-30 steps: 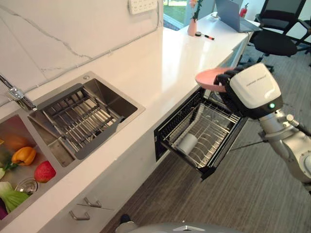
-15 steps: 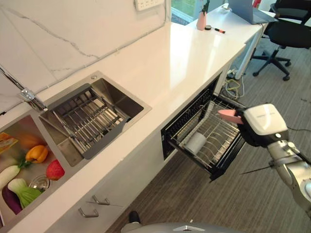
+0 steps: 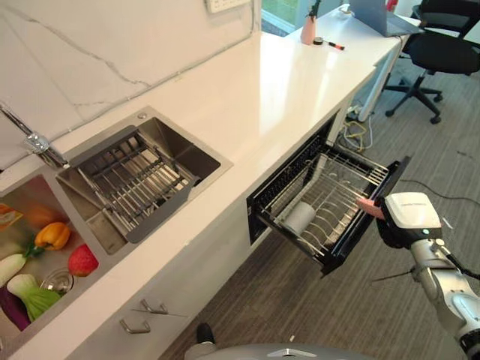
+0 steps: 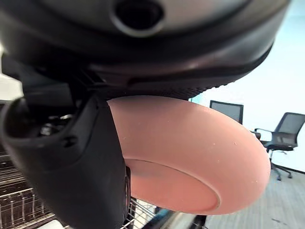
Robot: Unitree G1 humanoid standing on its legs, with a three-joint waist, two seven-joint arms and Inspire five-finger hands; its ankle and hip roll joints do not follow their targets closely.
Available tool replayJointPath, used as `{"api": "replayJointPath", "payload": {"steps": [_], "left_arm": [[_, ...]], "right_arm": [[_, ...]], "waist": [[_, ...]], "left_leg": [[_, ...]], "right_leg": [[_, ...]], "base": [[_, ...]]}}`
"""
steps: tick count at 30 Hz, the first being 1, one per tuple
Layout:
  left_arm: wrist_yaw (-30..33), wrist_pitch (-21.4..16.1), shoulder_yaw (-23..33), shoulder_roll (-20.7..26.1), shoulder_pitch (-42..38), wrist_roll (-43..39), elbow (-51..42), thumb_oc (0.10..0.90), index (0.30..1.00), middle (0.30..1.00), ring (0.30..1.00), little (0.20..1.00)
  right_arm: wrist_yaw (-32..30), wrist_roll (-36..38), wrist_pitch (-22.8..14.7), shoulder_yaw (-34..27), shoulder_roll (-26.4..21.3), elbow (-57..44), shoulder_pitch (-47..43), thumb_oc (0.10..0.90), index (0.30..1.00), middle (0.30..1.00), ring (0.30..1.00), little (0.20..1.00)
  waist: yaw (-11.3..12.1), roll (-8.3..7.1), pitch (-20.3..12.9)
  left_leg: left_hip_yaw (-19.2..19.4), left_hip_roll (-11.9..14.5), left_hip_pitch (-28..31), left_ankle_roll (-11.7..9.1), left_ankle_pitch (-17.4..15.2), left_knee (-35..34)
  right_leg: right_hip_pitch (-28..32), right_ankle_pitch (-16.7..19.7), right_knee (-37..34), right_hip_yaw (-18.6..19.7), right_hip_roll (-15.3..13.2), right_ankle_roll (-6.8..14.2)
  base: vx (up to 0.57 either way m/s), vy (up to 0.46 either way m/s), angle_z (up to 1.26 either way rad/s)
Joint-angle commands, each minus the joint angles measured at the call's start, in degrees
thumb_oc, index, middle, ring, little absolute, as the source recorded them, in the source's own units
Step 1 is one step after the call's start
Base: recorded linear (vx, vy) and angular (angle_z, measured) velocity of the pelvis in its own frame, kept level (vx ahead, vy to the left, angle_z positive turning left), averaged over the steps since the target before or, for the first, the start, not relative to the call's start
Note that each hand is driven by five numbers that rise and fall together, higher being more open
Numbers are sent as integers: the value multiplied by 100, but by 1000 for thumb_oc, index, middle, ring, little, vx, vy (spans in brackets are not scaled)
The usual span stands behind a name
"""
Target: Place the dishes in the dishwasher.
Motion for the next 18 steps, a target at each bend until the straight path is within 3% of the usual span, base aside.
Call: {"api": "replayJointPath", "payload": {"steps": [1, 9, 13, 18], "left_arm": [[-69, -295, -194, -304, -642, -221, 130, 800, 900, 900, 900, 900], [-46, -344, -278, -190, -641, -292, 144, 800, 900, 900, 900, 900], [-20, -372, -381, -114, -716, -345, 136, 800, 900, 900, 900, 900], [-1, -409, -507, -51, -795, -388, 71, 800, 900, 900, 900, 900]], "right_arm": [[-168, 273, -78, 211, -466, 78, -1062, 400, 300, 300, 300, 300], [-225, 625, -79, 716, -482, 1089, -1797, 400, 300, 300, 300, 300], [-359, 930, -8, 1106, -318, 2164, -2358, 400, 300, 300, 300, 300], [-344, 799, 111, 1606, -324, 3034, -2907, 400, 300, 300, 300, 300]], "waist": [[408, -43, -41], [695, -65, 188], [896, -40, 378], [1002, 29, 569]], "left_leg": [[-130, -156, 92, 279, -644, 41], [-447, -265, -309, 297, -533, 47], [-636, -312, -593, 296, -440, 51], [-761, -343, -808, 286, -368, 56]], "right_leg": [[42, -58, 59, -146, -187, 205], [-86, -12, 59, -422, -239, 203], [-211, 17, 59, -568, -262, 190], [-326, 47, 59, -660, -284, 191]], "base": [[-2, 17, 21], [-31, 3, 32], [-60, -1, 32], [-59, -6, 17]]}}
